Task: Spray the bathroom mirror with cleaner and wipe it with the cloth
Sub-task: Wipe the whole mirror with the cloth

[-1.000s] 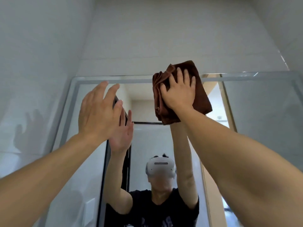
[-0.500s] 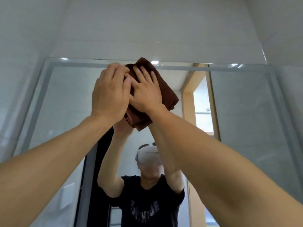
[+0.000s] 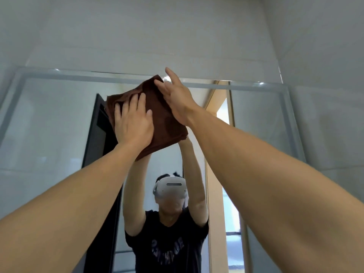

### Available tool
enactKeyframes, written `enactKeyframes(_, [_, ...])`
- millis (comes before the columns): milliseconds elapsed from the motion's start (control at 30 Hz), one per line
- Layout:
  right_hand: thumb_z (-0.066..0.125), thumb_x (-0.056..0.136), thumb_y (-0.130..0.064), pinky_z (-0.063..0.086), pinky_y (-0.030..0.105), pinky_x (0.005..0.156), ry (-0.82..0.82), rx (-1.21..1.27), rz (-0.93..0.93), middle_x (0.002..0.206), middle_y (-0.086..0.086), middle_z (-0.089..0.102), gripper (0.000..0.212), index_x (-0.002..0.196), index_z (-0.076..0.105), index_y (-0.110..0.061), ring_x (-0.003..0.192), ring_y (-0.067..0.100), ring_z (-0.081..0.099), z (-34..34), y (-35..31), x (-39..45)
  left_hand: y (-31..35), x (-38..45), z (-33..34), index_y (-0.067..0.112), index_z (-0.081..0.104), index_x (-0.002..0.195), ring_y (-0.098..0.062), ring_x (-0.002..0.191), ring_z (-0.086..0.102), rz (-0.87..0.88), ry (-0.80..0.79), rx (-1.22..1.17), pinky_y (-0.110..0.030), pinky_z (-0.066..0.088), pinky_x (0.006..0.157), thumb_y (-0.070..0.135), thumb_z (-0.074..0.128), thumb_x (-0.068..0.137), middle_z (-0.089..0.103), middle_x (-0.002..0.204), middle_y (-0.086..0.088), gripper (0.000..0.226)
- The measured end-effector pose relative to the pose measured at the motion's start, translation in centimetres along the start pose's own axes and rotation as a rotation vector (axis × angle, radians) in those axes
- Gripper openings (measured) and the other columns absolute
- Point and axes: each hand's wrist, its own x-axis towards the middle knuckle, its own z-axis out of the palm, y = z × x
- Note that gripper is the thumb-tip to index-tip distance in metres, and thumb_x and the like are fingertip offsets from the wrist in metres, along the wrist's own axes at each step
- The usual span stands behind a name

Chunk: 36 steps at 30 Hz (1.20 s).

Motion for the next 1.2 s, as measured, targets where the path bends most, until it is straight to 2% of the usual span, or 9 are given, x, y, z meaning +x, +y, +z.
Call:
enactKeyframes(67, [0.032, 0.107, -0.012, 0.043, 0.031, 0.108, 0.049, -0.030, -0.022, 0.140, 0.017, 0.056, 0.044, 0.150, 0.039, -0.020, 0.131, 0.023, 0.052, -1.5, -1.0, -1.0, 0.1, -0.1, 0.6, 0.014, 0.027, 0.155, -0.031, 0.145, 0.029, 0.013, 0.001, 0.065, -0.052, 0.013, 0.122, 0.044, 0.031, 0.102, 0.031, 0.160, -0.010, 0.060])
enactKeyframes(167, [0.039, 0.103, -0.009, 0.052, 0.031, 0.094, 0.229, -0.291, -0.088, 0.126, 0.013, 0.065, 0.037, 0.136, 0.055, -0.014, 0.115, 0.020, 0.062, -6.1, -2.5, -2.8, 1.3, 0.5, 1.2, 0.017, 0.024, 0.155, -0.036, 0.148, 0.020, -0.009, -0.025, 0.122, -0.058, 0.008, 0.121, 0.064, 0.024, 0.096, 0.025, 0.161, -0.015, 0.076])
enactKeyframes(400, [0.039, 0.100, -0.002, 0.038, 0.030, 0.113, 0.380, -0.899, -0.049, 0.141, 0.004, 0.057, 0.045, 0.141, 0.053, -0.016, 0.132, 0.017, 0.051, -14.4, -2.5, -7.5, 8.9, 1.3, 2.9, 0.026, 0.017, 0.157, -0.035, 0.151, 0.012, 0.239, -0.107, 0.121, -0.065, 0.003, 0.119, 0.072, 0.018, 0.091, 0.011, 0.167, 0.000, 0.081])
enactKeyframes(500, [0.042, 0.100, -0.005, 0.039, 0.025, 0.105, 0.443, -0.994, -0.038, 0.141, 0.003, 0.058, 0.043, 0.139, 0.054, -0.018, 0.131, 0.018, 0.053, -15.2, -1.3, -10.0, 11.7, -2.4, 3.9, 0.026, 0.020, 0.157, -0.031, 0.148, 0.021, 0.339, -0.094, 0.103, -0.064, 0.004, 0.119, 0.070, 0.018, 0.092, 0.016, 0.166, 0.003, 0.079])
enactKeyframes(733, [0.048, 0.095, -0.002, 0.041, 0.023, 0.092, 0.578, -1.181, 0.150, 0.129, 0.007, 0.065, 0.040, 0.131, 0.061, -0.012, 0.120, 0.023, 0.060, -18.9, -0.4, -16.1, 13.6, -7.3, 4.3, 0.031, 0.022, 0.157, -0.025, 0.143, 0.033, 1.012, -0.237, 0.155, -0.053, 0.017, 0.118, 0.076, 0.016, 0.094, 0.029, 0.162, 0.006, 0.077])
enactKeyframes(800, [0.049, 0.093, 0.000, 0.040, 0.021, 0.091, 0.550, -1.206, 0.177, 0.128, 0.007, 0.066, 0.040, 0.129, 0.063, -0.012, 0.119, 0.023, 0.060, -19.8, -0.9, -16.9, 14.9, -3.5, 4.5, 0.033, 0.019, 0.157, -0.024, 0.143, 0.033, 0.925, -0.201, 0.145, -0.052, 0.019, 0.118, 0.075, 0.012, 0.094, 0.027, 0.163, 0.007, 0.076])
enactKeyframes(967, [0.047, 0.092, 0.005, 0.041, 0.022, 0.093, 0.599, -1.273, 0.150, 0.123, 0.006, 0.068, 0.044, 0.126, 0.066, -0.014, 0.114, 0.023, 0.062, -21.9, -2.6, -18.1, 22.5, 1.5, 5.4, 0.024, 0.013, 0.159, -0.031, 0.152, 0.010, 0.377, -0.141, 0.082, -0.059, 0.003, 0.121, 0.067, 0.020, 0.095, 0.011, 0.167, -0.002, 0.077])
enactKeyframes(1033, [0.047, 0.091, 0.006, 0.041, 0.023, 0.093, 0.623, -1.287, 0.136, 0.120, 0.006, 0.068, 0.044, 0.125, 0.067, -0.014, 0.112, 0.023, 0.062, -22.7, -3.3, -18.7, 24.9, 0.5, 6.1, 0.022, 0.011, 0.159, -0.033, 0.153, 0.005, 0.331, -0.143, 0.070, -0.061, -0.001, 0.120, 0.065, 0.019, 0.096, 0.009, 0.167, -0.004, 0.077])
enactKeyframes(1200, [0.050, 0.087, 0.000, 0.051, 0.032, 0.095, 0.620, -1.366, 0.144, 0.104, 0.005, 0.073, 0.034, 0.105, 0.073, -0.017, 0.103, 0.024, 0.065, -23.8, -5.0, -20.1, 24.5, -4.5, 7.0, 0.032, 0.015, 0.158, -0.028, 0.148, 0.022, 0.917, -0.213, 0.107, -0.054, 0.009, 0.120, 0.071, 0.012, 0.093, 0.019, 0.166, 0.002, 0.076])
